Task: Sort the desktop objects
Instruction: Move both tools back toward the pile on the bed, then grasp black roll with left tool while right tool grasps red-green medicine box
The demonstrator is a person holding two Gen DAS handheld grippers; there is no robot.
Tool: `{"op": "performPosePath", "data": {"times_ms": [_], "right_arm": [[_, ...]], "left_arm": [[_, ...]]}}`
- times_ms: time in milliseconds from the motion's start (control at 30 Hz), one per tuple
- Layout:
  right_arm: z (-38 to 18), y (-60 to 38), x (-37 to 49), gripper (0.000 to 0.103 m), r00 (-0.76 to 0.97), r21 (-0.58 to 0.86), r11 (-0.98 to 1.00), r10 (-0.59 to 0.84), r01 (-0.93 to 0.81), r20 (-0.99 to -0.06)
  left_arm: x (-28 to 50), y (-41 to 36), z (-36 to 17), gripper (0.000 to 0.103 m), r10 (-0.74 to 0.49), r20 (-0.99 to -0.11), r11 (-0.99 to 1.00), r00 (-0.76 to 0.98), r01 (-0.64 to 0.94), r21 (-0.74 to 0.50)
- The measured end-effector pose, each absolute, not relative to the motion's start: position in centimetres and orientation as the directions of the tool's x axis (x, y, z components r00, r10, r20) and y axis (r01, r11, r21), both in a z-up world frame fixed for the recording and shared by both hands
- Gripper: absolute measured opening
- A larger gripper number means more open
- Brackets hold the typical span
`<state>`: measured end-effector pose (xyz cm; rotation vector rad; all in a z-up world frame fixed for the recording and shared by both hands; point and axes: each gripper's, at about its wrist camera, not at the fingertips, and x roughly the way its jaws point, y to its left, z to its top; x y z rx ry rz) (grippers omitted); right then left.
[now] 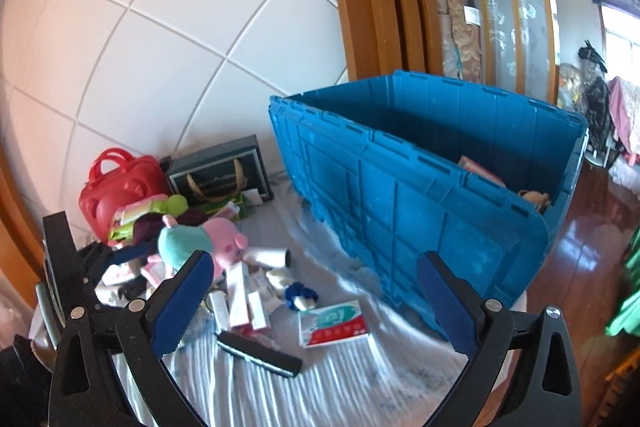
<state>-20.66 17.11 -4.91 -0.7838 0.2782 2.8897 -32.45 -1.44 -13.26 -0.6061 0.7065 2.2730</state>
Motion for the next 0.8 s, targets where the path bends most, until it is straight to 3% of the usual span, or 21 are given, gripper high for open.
{"op": "performPosePath", "data": {"times_ms": [200,400,633,733,800], "right_arm": [[-6.7,16.9,-21.0,0.103,-0.818,0.145,-0.966,0.094,-0.212,-0.568],[-10.6,17.1,-22.2,0.103,-0.721,0.109,-0.969,0.087,-0.221,-0.687],[-17.1,19.7,-25.4,0.103,-0.615,0.278,-0.903,-0.019,-0.329,-0.789],[-19.2,19.3,-27.8,0.103,-0.581,0.295,-0.882,-0.03,-0.367,-0.814],[-20.5,18.7,-29.5,0.103,-0.565,0.28,-0.878,-0.014,-0.388,-0.825]], "left_arm": [[-31.0,0.1,-19.1,0.073,0.53,-0.698,-0.438,-0.482,-0.86,0.262],[-31.5,2.3,-24.1,0.073,0.55,-0.778,-0.238,-0.304,-0.95,0.202],[-33.5,3.6,-27.8,0.072,0.528,-0.843,-0.063,-0.1,-0.995,0.079],[-34.3,3.4,-28.5,0.066,0.53,-0.843,-0.053,-0.098,-0.995,0.082],[-35.1,3.4,-28.5,0.048,0.528,-0.842,-0.094,-0.111,-0.993,0.072]]}}
